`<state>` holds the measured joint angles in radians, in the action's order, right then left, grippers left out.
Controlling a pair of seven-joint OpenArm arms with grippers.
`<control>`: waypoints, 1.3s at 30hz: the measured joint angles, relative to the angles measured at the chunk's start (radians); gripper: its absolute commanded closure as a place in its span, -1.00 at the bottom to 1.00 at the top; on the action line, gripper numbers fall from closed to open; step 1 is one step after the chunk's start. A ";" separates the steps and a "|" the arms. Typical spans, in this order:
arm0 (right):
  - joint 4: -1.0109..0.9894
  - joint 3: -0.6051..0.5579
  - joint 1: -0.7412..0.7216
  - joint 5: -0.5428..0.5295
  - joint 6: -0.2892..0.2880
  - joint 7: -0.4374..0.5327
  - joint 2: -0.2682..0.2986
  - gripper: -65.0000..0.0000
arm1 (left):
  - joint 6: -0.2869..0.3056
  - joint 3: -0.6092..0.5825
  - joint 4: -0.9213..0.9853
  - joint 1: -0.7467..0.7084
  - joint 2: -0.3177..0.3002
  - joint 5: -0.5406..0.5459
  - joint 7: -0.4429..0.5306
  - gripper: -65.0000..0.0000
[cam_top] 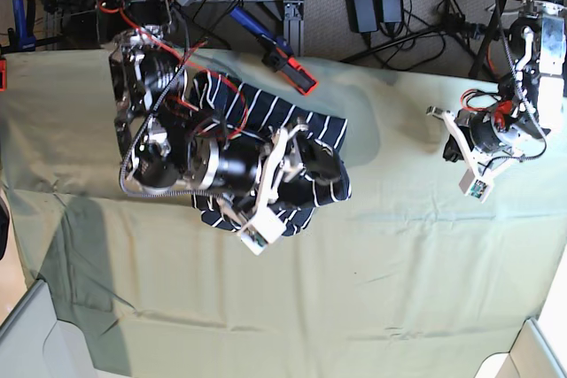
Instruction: Fold the T-shirt properly
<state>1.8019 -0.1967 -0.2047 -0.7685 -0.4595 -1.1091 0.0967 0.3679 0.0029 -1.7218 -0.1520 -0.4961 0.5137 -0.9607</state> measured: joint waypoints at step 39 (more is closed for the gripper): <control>-0.129 -0.063 -0.082 -0.173 -0.010 -0.114 0.230 1.00 | 0.000 0.000 0.001 -0.017 0.000 -0.006 0.005 1.00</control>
<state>1.6730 -0.2600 -0.2871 -0.9417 -0.4694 -1.2228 0.3267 0.3679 0.0029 -1.7210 -0.1692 -0.4957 0.5072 -0.9562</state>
